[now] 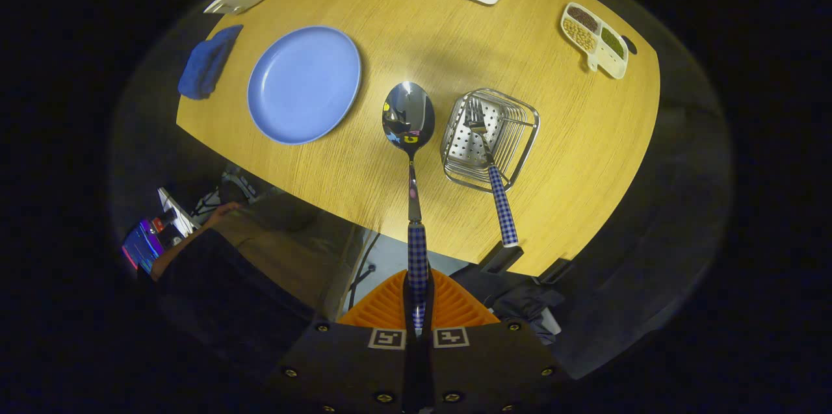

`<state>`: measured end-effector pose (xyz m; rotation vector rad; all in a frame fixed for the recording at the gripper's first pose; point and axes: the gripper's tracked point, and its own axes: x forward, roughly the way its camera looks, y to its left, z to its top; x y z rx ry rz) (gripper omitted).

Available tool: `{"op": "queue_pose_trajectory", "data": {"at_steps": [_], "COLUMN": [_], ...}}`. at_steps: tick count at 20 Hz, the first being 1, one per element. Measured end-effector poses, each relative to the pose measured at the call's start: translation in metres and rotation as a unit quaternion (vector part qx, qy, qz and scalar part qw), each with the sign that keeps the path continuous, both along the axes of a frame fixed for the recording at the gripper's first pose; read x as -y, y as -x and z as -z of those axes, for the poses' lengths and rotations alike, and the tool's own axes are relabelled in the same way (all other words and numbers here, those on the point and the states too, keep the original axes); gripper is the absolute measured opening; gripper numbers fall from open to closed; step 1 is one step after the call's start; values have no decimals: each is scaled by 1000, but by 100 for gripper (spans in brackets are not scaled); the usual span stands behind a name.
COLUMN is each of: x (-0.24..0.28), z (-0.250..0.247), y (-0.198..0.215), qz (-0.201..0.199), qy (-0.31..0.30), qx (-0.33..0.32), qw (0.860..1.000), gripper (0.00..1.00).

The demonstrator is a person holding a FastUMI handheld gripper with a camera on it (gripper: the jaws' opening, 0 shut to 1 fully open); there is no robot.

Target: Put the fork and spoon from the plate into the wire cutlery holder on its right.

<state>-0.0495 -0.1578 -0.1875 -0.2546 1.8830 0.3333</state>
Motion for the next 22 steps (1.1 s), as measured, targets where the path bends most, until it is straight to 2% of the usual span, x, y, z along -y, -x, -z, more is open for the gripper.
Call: {"op": "queue_pose_trajectory", "data": {"at_steps": [4,10,16,22], "x": [18,31,23,26], "z": [4,8,21,32], "y": [0,-5,-14,-18], "qz": [31,50,88,94], "qy": [10,20,15,31], "qx": [-27,-43,-68,-92], "qw": [999,998,994,991], "gripper": [1,1,1,1]}}
